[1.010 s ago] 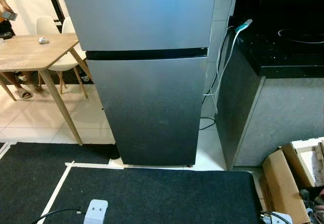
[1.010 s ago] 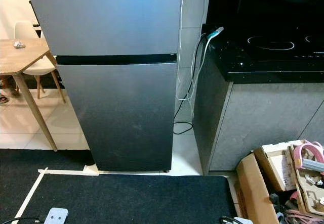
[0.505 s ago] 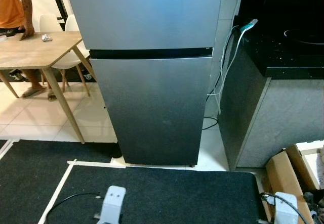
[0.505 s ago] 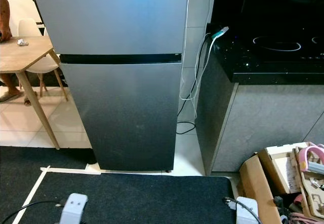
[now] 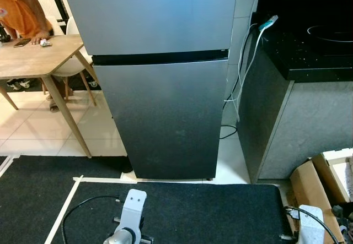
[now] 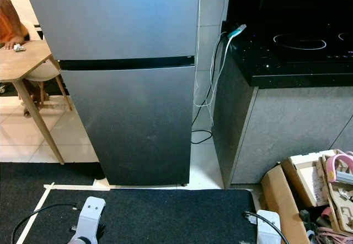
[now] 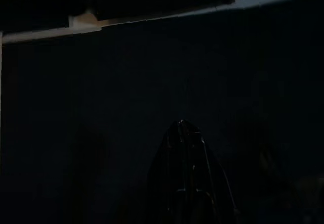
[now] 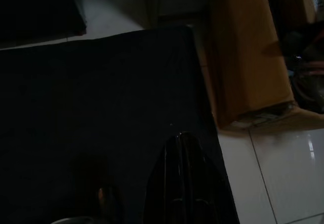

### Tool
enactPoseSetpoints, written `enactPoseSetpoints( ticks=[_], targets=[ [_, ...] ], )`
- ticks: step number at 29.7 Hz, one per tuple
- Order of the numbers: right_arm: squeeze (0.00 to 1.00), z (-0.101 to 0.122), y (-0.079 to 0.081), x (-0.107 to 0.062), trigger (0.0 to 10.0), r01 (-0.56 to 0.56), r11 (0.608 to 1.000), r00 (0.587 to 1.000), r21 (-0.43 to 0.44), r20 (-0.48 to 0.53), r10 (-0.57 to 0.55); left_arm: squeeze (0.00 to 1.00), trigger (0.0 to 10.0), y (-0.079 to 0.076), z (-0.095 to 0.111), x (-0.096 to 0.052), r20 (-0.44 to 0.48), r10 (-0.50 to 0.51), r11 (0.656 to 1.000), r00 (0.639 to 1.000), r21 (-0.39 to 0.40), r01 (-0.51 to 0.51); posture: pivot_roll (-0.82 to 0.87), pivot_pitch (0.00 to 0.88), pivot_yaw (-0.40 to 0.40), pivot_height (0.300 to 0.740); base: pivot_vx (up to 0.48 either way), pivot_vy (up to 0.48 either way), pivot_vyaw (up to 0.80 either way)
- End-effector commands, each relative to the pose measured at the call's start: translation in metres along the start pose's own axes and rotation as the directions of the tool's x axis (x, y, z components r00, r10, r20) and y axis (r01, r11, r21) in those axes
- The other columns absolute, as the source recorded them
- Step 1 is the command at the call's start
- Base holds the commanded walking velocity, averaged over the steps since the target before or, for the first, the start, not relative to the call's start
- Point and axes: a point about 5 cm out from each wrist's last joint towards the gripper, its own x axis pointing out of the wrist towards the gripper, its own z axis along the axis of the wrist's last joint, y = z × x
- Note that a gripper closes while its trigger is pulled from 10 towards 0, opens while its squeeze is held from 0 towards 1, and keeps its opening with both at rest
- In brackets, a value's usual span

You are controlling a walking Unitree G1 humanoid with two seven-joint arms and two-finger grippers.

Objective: Restocking fridge

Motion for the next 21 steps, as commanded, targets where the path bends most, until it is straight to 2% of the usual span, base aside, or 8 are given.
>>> enactPoseSetpoints(
  ticks=[1,6,8,13,16,17,21],
  targets=[
    [0.00,-0.008,0.006,-0.001,10.0,-0.017,1.000,1.000,0.002,-0.020,0.017,0.00,10.0,0.008,0.005,0.000,0.012,0.029,0.999,1.000,-0.020,-0.029,-0.12,0.000,0.059,0.740,0.000,0.000,0.00],
    [0.00,-0.016,0.011,-0.003,10.0,-0.040,0.999,0.998,-0.015,-0.048,0.040,0.00,10.0,0.015,0.019,0.002,0.051,0.046,0.999,0.998,-0.006,-0.046,-0.10,0.006,0.047,0.740,0.000,0.000,0.00],
    [0.00,-0.018,0.014,-0.004,10.0,-0.056,0.998,0.997,-0.035,-0.048,0.054,0.00,10.0,0.017,0.023,0.002,0.053,0.035,0.999,0.998,0.026,-0.036,-0.12,0.000,0.061,0.740,0.000,0.000,0.00],
    [0.00,-0.016,0.017,-0.004,10.0,-0.090,0.991,0.996,-0.096,-0.029,0.088,0.00,10.0,0.017,0.022,0.002,0.032,0.019,0.998,0.999,0.065,-0.021,-0.13,0.000,0.106,0.740,0.000,0.000,0.00],
    [0.00,-0.016,0.017,-0.004,10.0,-0.090,0.991,0.996,-0.096,-0.029,0.088,0.00,10.0,0.017,0.022,0.002,0.032,0.019,0.998,0.999,0.065,-0.021,-0.13,0.000,0.106,0.740,0.000,0.000,0.00],
    [0.00,-0.016,0.015,-0.004,10.0,-0.087,0.990,0.996,-0.115,-0.034,0.084,0.00,10.0,0.014,0.019,0.002,0.018,0.017,0.997,1.000,0.071,-0.019,-0.11,0.000,0.084,0.740,0.000,0.000,0.00],
    [0.00,-0.017,0.015,-0.004,10.0,-0.087,0.993,0.995,-0.076,-0.045,0.084,0.00,10.0,0.009,0.017,0.002,0.038,0.007,0.999,0.999,0.041,-0.009,-0.11,0.000,0.062,0.740,0.000,0.000,0.00]
  ],
)
